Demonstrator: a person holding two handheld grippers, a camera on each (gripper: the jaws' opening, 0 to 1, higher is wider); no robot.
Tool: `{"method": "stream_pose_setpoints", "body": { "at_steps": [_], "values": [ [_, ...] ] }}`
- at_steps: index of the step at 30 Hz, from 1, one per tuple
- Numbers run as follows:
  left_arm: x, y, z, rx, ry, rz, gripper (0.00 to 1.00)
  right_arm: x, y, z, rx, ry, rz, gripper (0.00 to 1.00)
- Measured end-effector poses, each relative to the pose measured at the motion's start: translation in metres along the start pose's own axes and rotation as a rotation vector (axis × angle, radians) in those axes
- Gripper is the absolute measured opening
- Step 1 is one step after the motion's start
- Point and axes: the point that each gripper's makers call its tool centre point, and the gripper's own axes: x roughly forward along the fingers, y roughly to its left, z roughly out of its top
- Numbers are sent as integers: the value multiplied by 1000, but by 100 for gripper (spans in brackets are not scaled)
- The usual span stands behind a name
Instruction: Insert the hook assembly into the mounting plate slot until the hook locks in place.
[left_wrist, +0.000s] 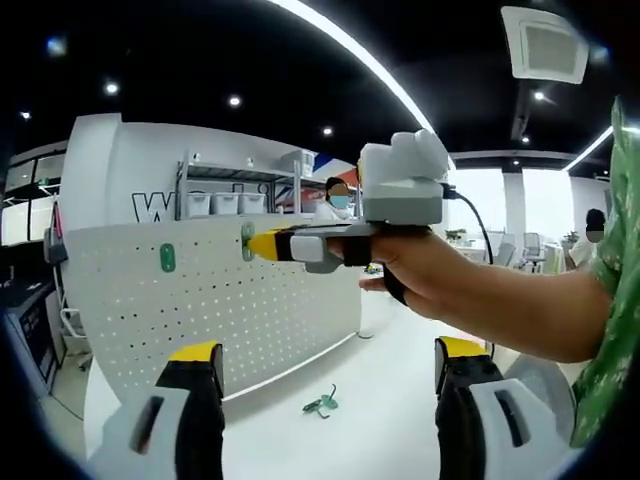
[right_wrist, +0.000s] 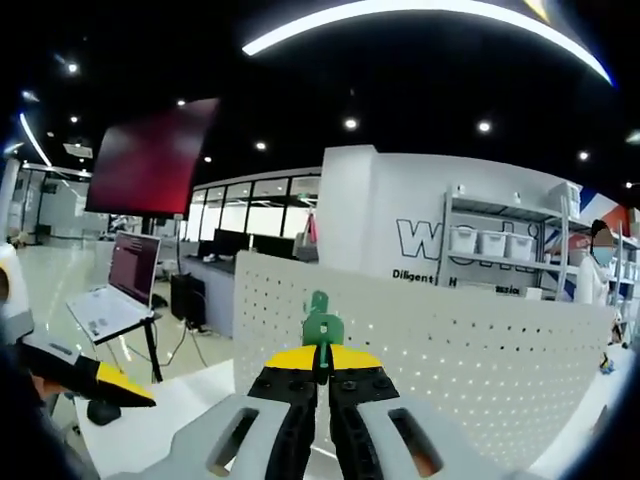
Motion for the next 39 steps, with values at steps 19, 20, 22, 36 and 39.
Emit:
{"method": "stream_pose_setpoints", "body": {
  "at_steps": [19, 20, 22, 36, 39],
  "values": [
    [-1, 12, -8, 16, 1, 22, 89, 46, -11, 13, -14, 1, -30, 1],
    [-2, 13, -8, 17, 1, 22, 89, 48, -11, 13, -14, 2, -31, 1],
    [-2, 14, -8, 20, 2, 23, 89, 52, -12, 12, -13, 3, -33, 1],
    [-3, 23, -19, 12, 13, 33, 89, 75, -25, 0, 6, 27, -77, 1],
    [-2, 25, -22, 12, 15, 37, 89, 79, -25, -3, 8, 28, -82, 1]
  ]
}}
